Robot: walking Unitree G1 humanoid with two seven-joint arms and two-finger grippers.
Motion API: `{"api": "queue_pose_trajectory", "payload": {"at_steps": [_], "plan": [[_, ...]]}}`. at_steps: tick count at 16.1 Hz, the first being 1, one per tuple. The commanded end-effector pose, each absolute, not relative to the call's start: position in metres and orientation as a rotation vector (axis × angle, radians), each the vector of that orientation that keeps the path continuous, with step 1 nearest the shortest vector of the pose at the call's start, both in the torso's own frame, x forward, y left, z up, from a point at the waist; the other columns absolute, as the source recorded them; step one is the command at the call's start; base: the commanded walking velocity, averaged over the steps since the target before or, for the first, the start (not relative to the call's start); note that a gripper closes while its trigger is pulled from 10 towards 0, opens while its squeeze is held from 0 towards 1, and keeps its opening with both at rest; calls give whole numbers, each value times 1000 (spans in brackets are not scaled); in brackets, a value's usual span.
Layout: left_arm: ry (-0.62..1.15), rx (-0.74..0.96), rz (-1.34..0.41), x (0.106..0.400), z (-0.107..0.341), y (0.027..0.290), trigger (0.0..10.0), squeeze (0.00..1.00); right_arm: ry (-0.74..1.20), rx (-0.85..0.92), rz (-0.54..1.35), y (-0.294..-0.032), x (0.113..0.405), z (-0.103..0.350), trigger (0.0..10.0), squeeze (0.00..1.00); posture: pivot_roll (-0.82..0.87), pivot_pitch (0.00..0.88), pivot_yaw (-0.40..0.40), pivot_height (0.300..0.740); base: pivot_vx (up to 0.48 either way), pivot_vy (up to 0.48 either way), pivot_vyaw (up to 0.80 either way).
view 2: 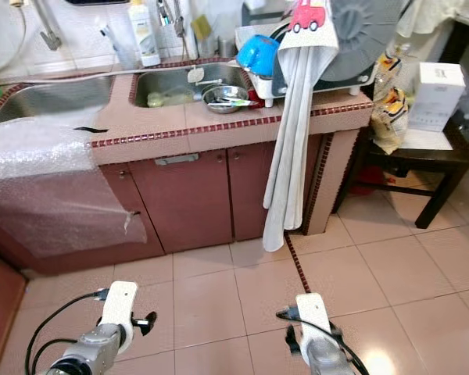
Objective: Kitchen organization
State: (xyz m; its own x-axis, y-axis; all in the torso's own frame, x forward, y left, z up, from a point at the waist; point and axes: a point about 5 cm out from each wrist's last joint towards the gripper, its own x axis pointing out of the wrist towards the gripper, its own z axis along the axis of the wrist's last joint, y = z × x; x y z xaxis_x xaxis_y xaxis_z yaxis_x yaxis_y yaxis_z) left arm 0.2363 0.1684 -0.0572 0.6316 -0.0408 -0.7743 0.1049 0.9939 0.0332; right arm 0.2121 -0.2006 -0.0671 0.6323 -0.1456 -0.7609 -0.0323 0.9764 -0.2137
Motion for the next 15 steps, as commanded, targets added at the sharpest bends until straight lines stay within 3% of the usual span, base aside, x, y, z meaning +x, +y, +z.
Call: {"api": "queue_pose_trajectory", "payload": {"at_steps": [1,8,15], "plan": [[880,100,-100,238,-56,172,10000,0,896,-216,-71,-200,209,-69,10000,0,-45,0,98,740,0,0,0],[907,119,-109,233,-59,175,10000,0,924,-222,-80,-202,197,-75,10000,0,-60,0,126,740,0,0,0],[925,134,-104,231,-60,176,10000,0,931,-231,-58,-197,194,-77,10000,0,-57,0,131,740,0,315,0]]}}
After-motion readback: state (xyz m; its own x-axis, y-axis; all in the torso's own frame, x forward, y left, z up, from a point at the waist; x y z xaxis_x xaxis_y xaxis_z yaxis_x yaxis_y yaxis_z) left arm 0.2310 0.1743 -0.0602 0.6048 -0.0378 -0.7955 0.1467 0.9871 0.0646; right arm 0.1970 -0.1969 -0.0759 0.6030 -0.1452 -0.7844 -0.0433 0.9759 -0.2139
